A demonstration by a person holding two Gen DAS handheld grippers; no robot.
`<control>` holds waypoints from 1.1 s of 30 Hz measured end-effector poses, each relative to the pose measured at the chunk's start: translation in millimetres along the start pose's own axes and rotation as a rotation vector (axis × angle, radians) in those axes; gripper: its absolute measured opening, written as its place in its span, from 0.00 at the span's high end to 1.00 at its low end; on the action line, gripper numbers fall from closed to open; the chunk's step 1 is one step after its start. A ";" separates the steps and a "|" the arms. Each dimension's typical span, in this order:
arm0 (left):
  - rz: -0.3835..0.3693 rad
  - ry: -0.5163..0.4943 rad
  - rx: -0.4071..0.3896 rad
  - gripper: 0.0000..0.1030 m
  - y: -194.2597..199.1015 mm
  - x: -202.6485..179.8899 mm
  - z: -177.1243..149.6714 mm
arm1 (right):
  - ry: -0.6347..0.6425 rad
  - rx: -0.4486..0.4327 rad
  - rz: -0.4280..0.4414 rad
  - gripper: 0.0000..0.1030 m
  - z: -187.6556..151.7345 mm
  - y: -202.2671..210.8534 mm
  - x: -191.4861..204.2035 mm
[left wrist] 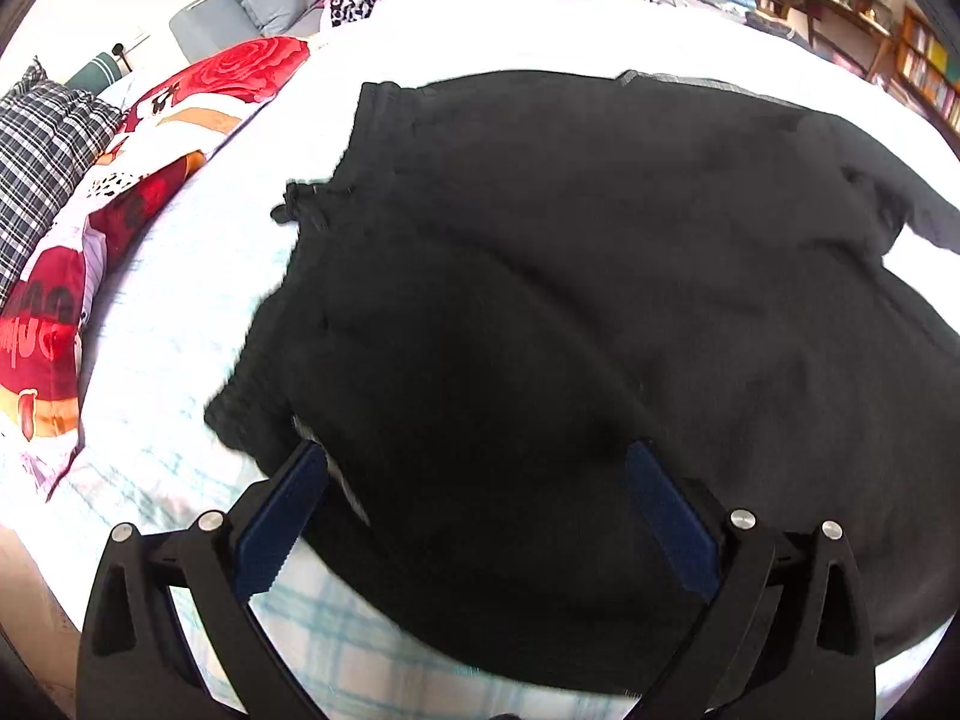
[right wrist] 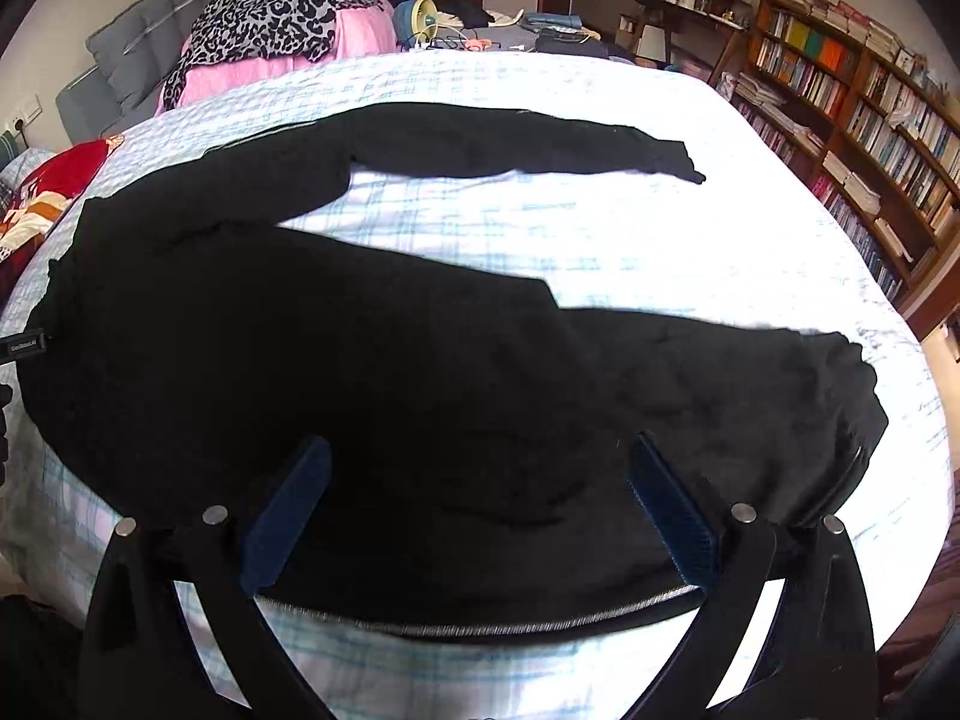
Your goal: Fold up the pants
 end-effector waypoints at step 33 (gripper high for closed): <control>-0.262 0.286 0.056 0.58 -110.5 110.5 184.3 | -0.187 -0.040 -0.107 0.03 137.3 -109.1 -60.9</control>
Point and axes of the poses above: each gripper's, at about its wrist camera, not at the fingertips, and y roughly against the way its jaws point, x to its left, z to its top, the point moved 4 cm from there along -y, roughly the way its jaws point, and after that the axes turned 7 degrees about -y, right-handed, at the moved point
